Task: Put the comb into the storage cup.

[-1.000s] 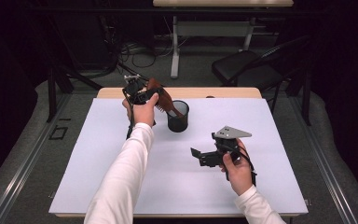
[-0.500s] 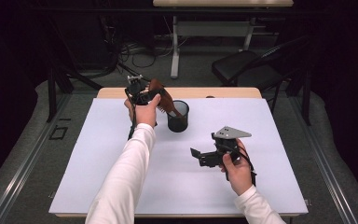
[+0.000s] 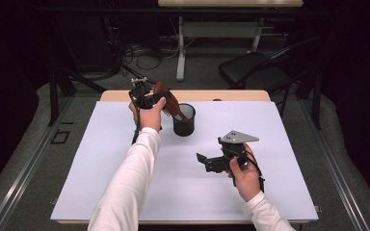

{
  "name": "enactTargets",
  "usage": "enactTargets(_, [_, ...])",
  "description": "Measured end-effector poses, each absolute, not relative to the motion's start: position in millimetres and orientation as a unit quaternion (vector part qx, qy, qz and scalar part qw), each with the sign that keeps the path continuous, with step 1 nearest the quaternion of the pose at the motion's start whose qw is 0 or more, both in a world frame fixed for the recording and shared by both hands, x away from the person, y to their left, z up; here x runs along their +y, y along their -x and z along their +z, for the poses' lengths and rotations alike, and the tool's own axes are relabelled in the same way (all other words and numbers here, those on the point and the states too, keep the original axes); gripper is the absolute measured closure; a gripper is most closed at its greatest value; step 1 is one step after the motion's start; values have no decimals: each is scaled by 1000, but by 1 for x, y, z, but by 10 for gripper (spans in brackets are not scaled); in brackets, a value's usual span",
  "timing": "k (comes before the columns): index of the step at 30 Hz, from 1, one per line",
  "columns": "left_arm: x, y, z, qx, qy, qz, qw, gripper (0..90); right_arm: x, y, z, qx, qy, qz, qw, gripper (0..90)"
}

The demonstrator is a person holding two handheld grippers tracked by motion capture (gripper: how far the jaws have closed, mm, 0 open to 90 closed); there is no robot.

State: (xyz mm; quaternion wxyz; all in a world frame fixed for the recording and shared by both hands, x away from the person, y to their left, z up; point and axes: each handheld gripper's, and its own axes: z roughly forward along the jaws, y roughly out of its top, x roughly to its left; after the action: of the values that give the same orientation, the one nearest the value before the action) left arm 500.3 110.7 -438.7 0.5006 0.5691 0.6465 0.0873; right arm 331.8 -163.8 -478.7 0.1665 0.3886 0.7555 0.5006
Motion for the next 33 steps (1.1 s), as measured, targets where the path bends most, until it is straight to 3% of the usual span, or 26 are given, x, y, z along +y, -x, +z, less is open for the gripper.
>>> enactTargets(33, [124, -501, -449, 645, -557, 67, 518, 470, -161, -332, -481, 760, -387, 496, 164, 0])
